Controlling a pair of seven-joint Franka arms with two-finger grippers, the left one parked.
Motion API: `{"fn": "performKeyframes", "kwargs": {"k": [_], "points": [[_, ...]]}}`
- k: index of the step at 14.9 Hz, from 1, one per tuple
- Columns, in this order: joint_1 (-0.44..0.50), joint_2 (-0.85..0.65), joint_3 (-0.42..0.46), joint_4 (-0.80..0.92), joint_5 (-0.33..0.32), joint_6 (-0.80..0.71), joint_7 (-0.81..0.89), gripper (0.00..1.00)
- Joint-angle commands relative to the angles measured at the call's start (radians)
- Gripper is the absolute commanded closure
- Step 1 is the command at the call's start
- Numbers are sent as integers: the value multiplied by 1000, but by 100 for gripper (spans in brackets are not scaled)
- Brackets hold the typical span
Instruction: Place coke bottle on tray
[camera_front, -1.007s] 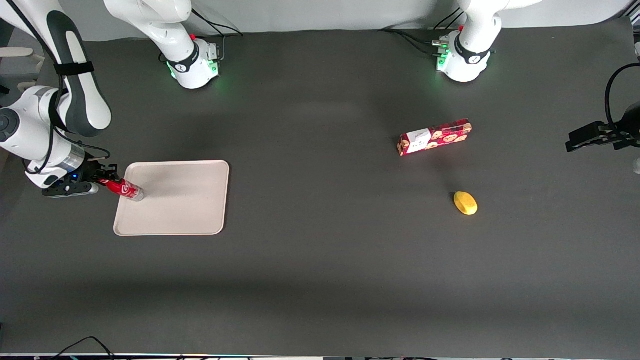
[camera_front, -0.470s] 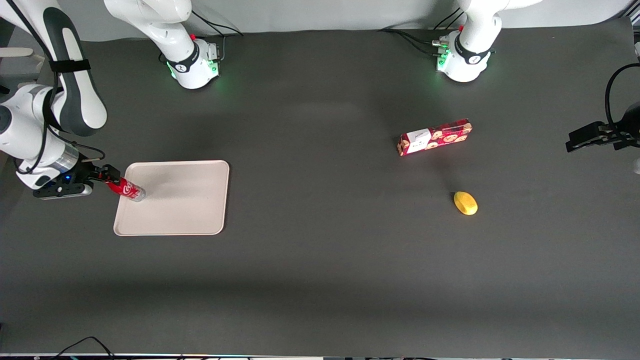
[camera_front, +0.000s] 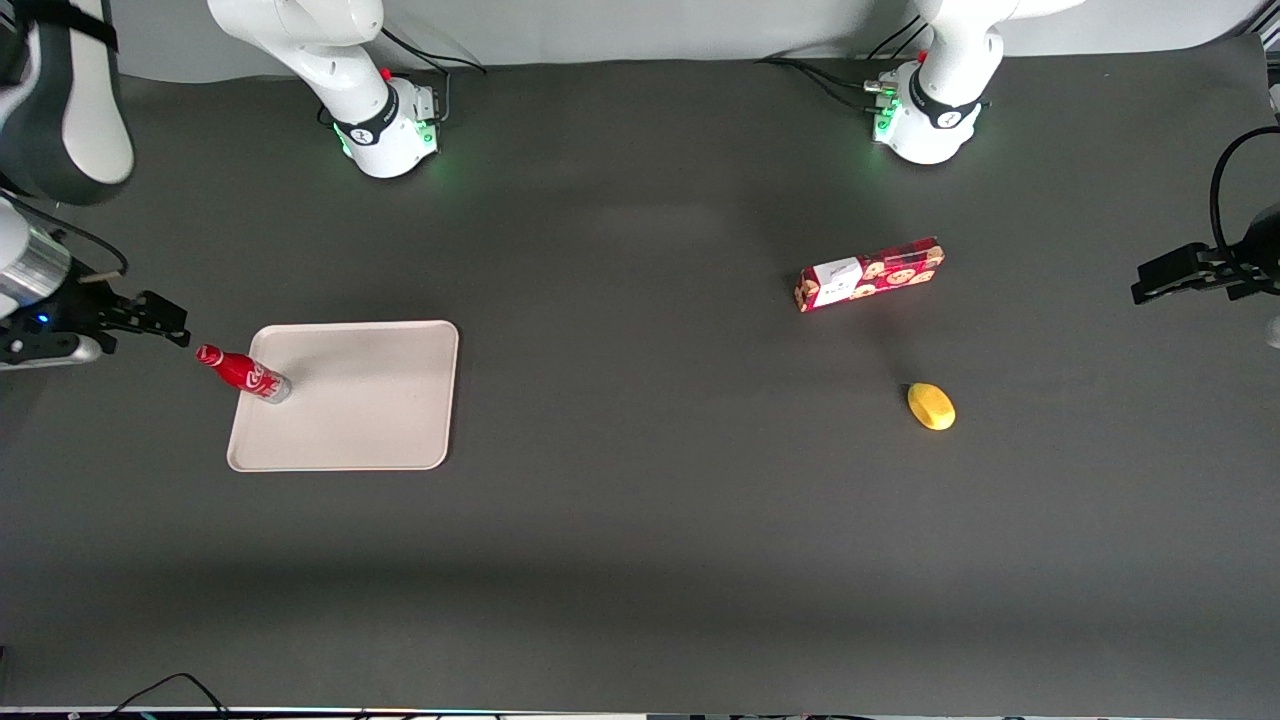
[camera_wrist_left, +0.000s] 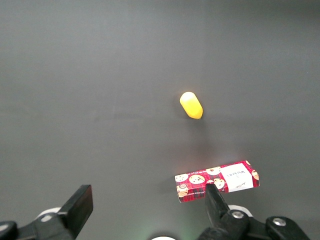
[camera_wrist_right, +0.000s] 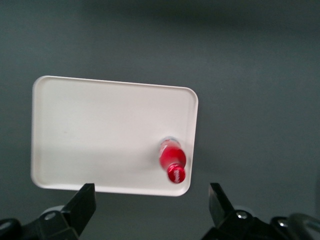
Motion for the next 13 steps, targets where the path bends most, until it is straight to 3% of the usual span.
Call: {"fn": "performKeyframes", "kwargs": {"k": [1, 4, 8, 13], "points": [[5, 21, 67, 197, 9, -210, 124, 0], [6, 20, 82, 317, 99, -345, 184, 0], [5, 18, 130, 395, 54, -451, 196, 0], [-1, 29, 130, 427, 66, -470, 196, 0]]}}
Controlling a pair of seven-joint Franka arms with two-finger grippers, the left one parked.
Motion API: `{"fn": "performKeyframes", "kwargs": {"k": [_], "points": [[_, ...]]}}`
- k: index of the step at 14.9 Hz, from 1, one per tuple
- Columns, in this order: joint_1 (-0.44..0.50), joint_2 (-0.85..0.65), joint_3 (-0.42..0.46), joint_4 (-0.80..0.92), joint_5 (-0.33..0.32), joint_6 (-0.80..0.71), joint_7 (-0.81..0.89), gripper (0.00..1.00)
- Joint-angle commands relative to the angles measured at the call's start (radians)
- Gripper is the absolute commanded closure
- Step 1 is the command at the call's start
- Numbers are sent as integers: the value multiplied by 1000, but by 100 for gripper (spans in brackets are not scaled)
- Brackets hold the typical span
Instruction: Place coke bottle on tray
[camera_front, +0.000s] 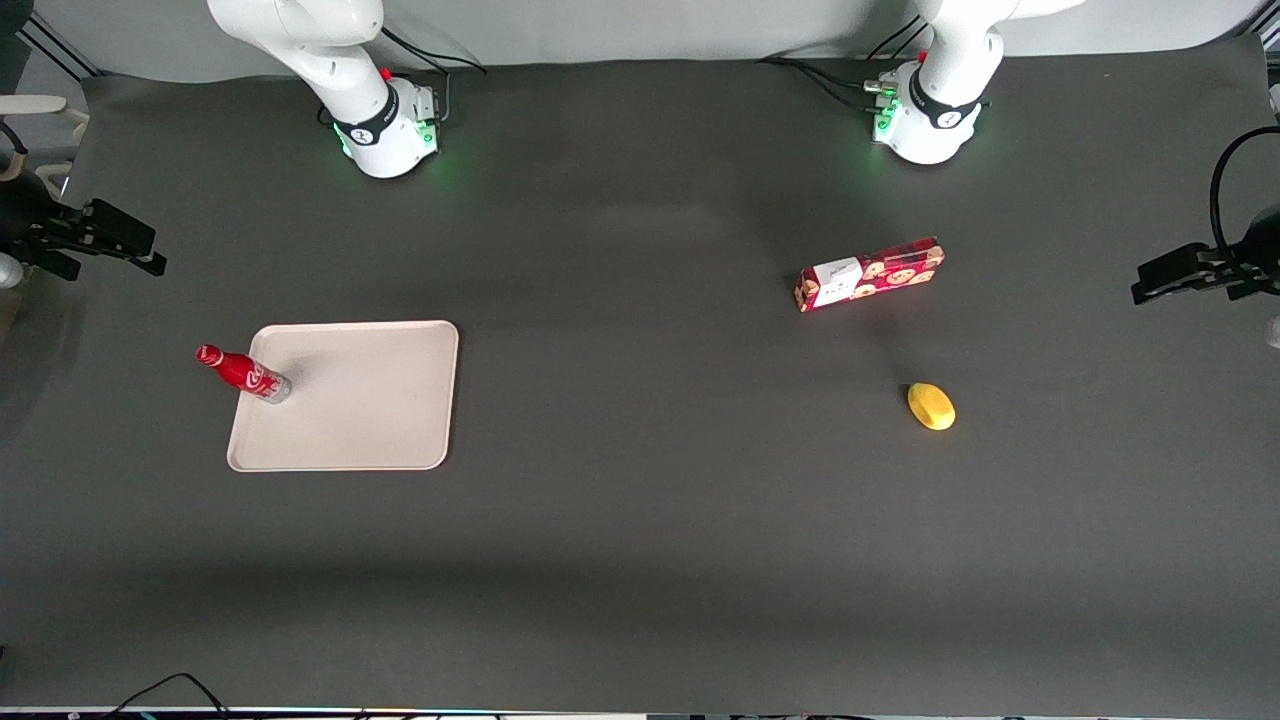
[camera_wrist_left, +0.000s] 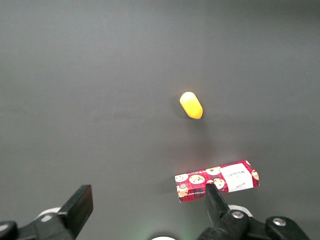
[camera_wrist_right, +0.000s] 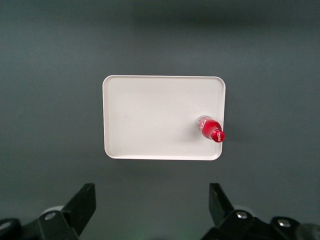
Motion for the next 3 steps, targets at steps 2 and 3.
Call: {"fn": "performKeyframes", "kwargs": {"k": [2, 3], "points": [[-8, 33, 1, 38, -1, -15, 22, 0], [-9, 35, 1, 38, -2, -14, 22, 0]]}}
